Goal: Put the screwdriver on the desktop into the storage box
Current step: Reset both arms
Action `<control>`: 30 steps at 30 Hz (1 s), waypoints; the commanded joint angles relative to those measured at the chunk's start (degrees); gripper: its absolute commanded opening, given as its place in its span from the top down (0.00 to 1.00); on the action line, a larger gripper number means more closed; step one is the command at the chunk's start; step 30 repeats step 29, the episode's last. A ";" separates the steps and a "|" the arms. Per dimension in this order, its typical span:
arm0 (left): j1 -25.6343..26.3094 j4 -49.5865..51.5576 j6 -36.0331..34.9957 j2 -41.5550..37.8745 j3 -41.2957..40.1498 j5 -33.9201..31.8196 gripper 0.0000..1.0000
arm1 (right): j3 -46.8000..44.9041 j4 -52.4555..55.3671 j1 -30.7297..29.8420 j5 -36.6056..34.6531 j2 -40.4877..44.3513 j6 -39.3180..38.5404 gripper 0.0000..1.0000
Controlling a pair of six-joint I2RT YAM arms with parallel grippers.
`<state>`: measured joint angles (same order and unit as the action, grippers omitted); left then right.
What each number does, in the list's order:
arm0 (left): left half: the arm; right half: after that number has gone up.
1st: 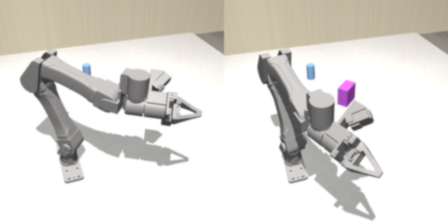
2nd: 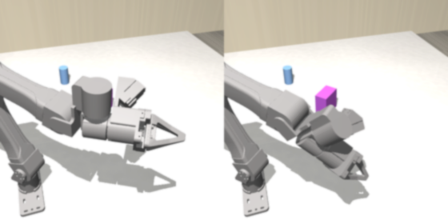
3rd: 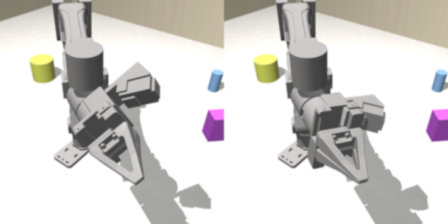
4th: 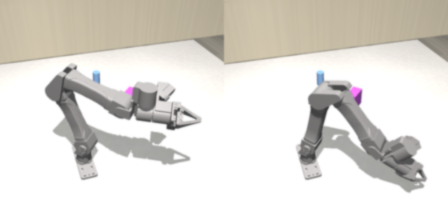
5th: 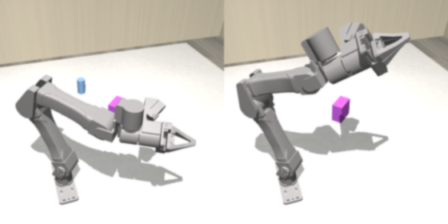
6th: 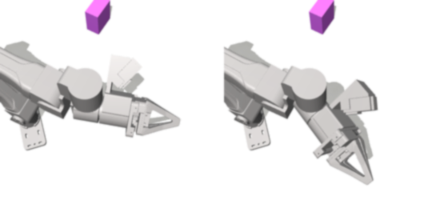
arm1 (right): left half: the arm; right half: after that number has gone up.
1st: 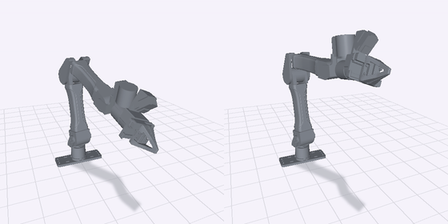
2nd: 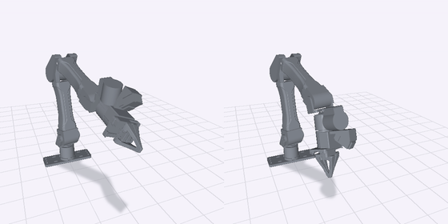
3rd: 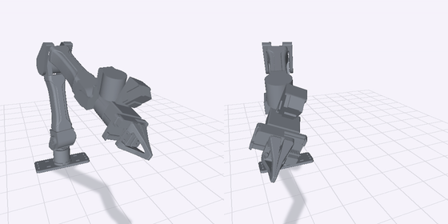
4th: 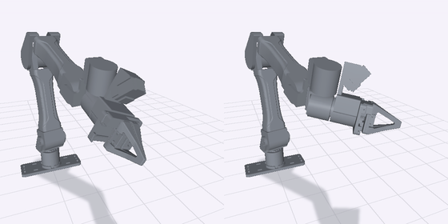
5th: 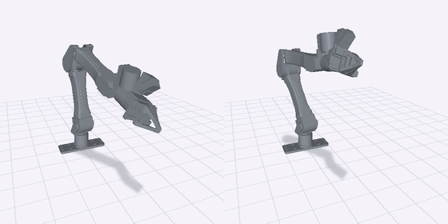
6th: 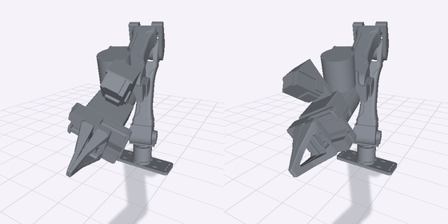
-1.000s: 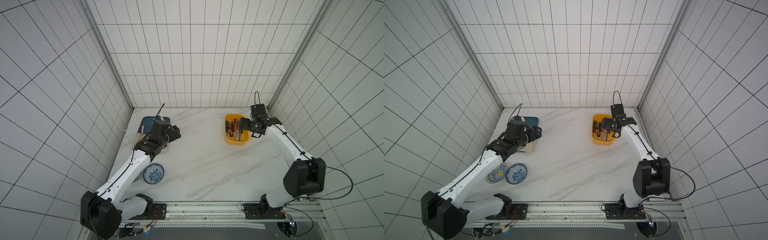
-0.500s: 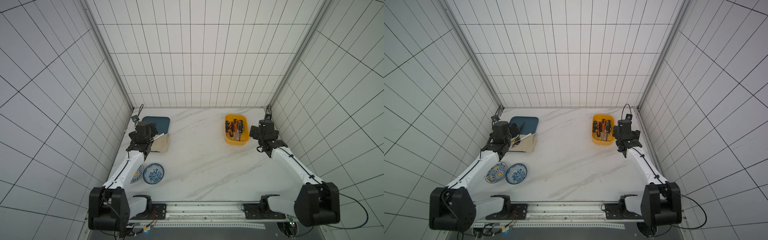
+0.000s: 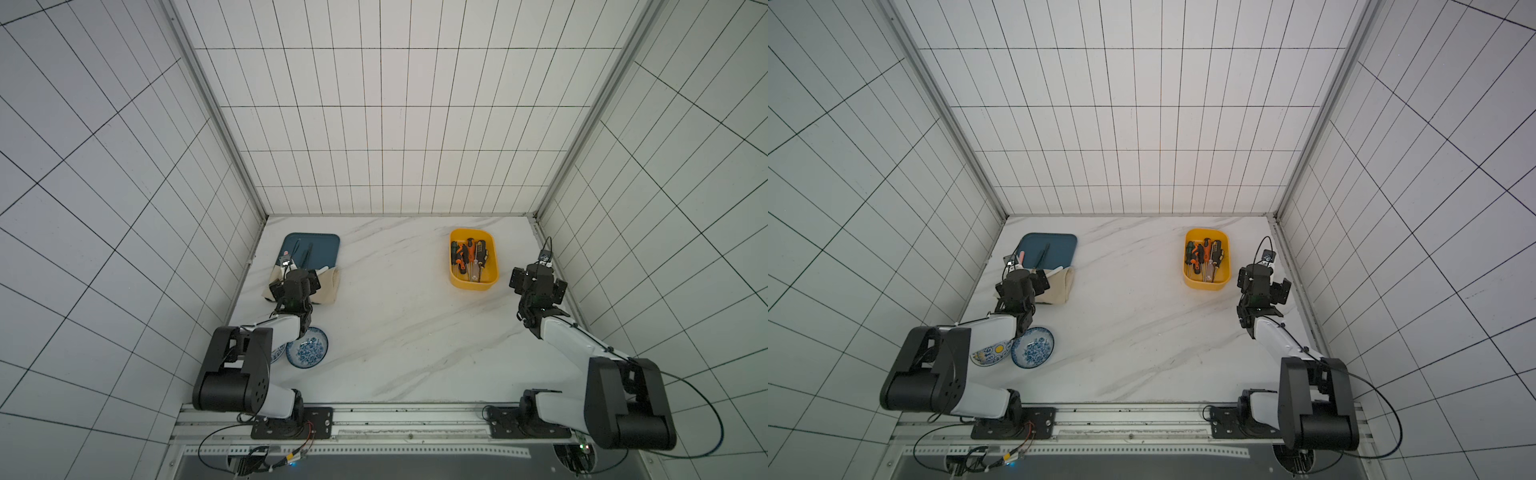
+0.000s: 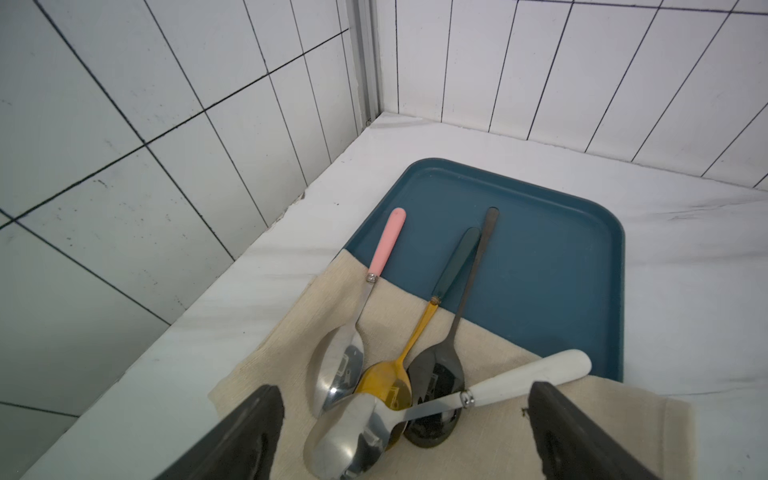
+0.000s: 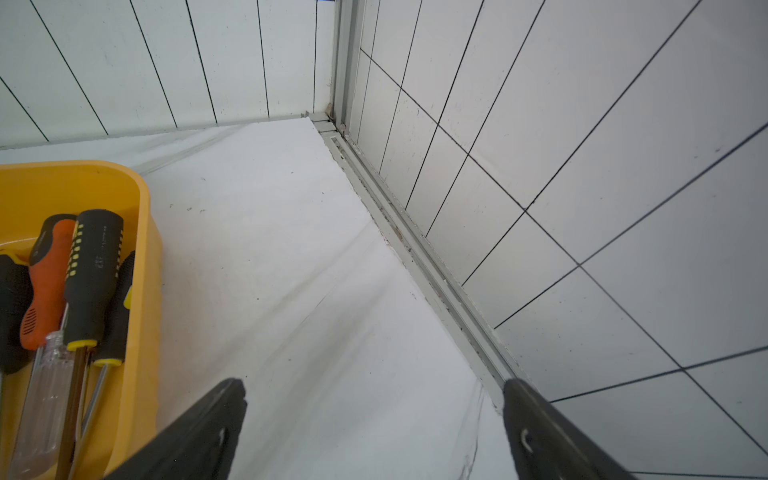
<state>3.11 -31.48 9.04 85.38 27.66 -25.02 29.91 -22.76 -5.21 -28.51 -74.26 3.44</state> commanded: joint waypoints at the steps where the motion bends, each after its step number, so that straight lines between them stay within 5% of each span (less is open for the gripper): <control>1: 0.91 -13.60 -3.48 2.58 -1.97 0.39 0.04 | -4.89 -11.61 0.21 1.69 -2.51 0.24 0.01; 4: -0.22 -12.62 -2.54 2.29 -2.60 3.89 0.05 | -7.62 -19.46 0.16 4.74 -4.14 0.03 0.01; 7: 0.50 -23.65 -5.08 6.41 -5.32 4.61 0.02 | -9.84 -27.48 0.25 7.05 -7.98 -1.50 0.01; 10: -0.48 -17.73 -3.58 5.08 -3.41 5.16 0.02 | -12.37 -41.21 0.20 9.44 -15.93 -3.76 0.01; 13: -0.48 -15.45 -3.04 4.09 -3.12 5.07 0.02 | -8.29 -27.85 0.61 9.83 -12.86 -1.73 0.01; 30: -2.60 -12.64 -2.26 3.97 -1.82 9.81 0.02 | -7.63 -28.84 1.48 9.65 -13.99 -1.33 0.01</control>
